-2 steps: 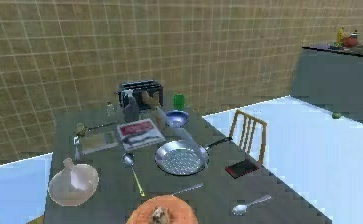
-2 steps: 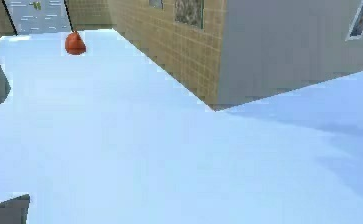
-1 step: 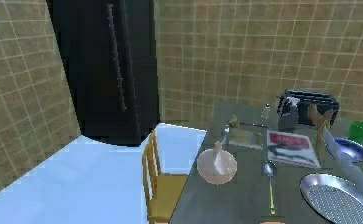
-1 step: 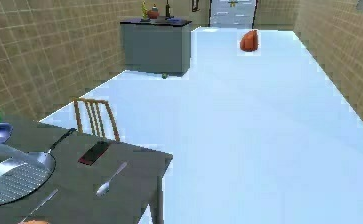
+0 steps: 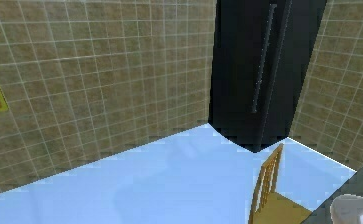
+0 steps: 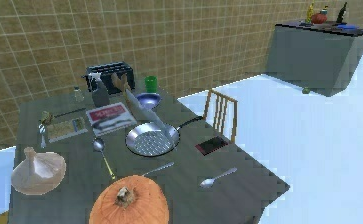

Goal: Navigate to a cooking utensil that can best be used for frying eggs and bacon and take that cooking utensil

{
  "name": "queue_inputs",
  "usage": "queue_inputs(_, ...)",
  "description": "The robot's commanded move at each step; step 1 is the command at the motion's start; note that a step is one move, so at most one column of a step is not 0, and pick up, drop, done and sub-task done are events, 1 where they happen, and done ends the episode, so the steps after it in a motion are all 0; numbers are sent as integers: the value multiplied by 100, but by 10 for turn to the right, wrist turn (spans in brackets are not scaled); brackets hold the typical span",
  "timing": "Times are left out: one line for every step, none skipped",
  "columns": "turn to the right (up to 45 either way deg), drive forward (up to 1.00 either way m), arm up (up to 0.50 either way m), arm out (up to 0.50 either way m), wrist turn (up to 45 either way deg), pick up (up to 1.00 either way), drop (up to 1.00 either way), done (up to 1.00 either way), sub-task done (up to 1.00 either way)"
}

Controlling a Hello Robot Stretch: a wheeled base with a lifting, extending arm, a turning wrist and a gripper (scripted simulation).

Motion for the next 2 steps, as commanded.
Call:
queue_inputs(0,0,50,0,0,0,0,0,0)
queue_inputs(0,0,36,0,0,0,0,0,0)
